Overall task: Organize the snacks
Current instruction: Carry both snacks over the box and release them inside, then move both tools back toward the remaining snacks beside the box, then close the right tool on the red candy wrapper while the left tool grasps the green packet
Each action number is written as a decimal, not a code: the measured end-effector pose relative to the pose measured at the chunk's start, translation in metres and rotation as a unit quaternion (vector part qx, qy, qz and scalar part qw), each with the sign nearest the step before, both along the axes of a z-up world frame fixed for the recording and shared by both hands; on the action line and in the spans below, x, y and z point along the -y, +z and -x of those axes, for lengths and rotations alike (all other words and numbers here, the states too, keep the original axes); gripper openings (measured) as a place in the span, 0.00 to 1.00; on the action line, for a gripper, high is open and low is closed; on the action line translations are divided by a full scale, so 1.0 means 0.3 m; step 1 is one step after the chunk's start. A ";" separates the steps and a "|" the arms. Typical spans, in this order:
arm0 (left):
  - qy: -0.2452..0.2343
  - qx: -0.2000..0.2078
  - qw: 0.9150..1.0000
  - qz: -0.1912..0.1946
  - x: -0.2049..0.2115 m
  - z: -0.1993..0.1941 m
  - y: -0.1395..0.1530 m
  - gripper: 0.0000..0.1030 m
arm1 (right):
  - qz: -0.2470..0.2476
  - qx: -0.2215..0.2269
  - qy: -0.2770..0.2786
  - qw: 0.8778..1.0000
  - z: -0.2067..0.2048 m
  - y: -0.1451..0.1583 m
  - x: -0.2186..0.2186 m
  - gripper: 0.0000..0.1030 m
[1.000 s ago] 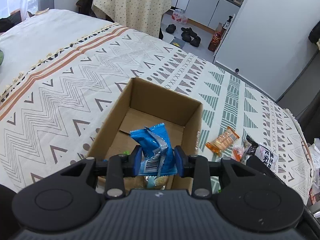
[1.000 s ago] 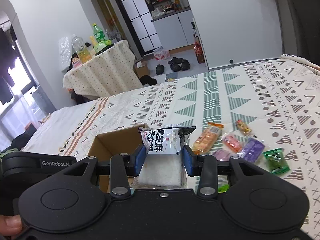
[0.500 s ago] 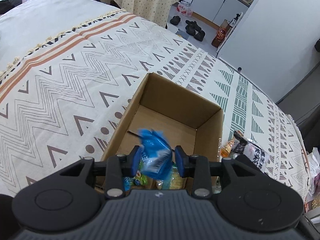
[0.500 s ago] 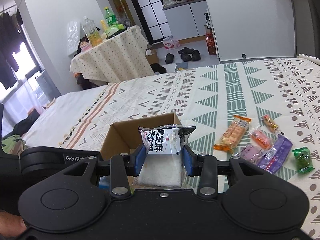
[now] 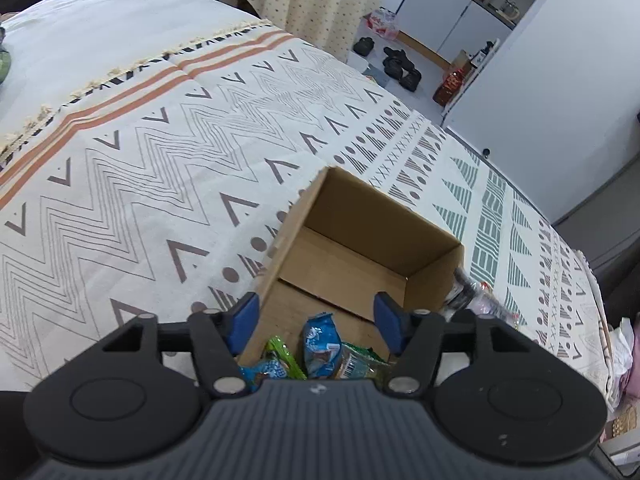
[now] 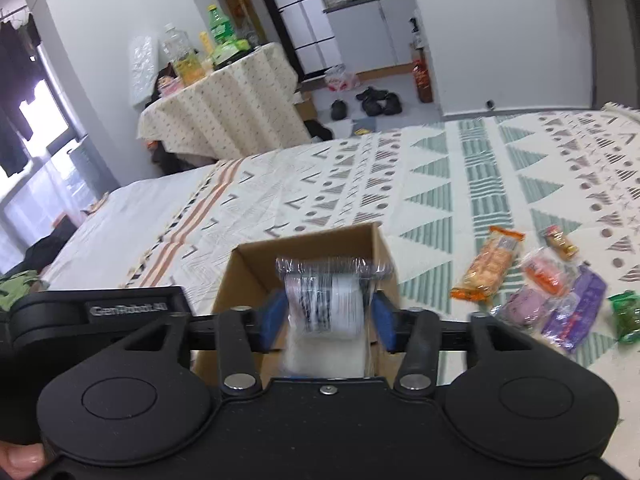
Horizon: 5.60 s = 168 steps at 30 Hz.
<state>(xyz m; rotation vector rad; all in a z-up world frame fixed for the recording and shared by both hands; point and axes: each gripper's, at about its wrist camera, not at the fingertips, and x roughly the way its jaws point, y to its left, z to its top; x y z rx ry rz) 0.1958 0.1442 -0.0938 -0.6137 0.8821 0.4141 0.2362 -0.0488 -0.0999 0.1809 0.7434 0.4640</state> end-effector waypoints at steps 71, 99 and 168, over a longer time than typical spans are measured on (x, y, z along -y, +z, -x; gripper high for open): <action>-0.131 -0.004 0.991 -0.039 0.624 0.039 -0.011 0.87 | -0.079 -0.093 -0.134 0.984 0.151 -0.181 0.784 0.81; -0.154 -0.050 0.987 0.011 0.627 -0.058 -0.235 0.52 | -0.103 -0.246 -0.069 0.961 0.047 -0.388 0.647 0.36; -0.156 -0.047 0.985 0.059 0.713 -0.227 -0.353 0.20 | 0.041 -0.143 -0.144 0.978 -0.028 -0.387 0.629 0.21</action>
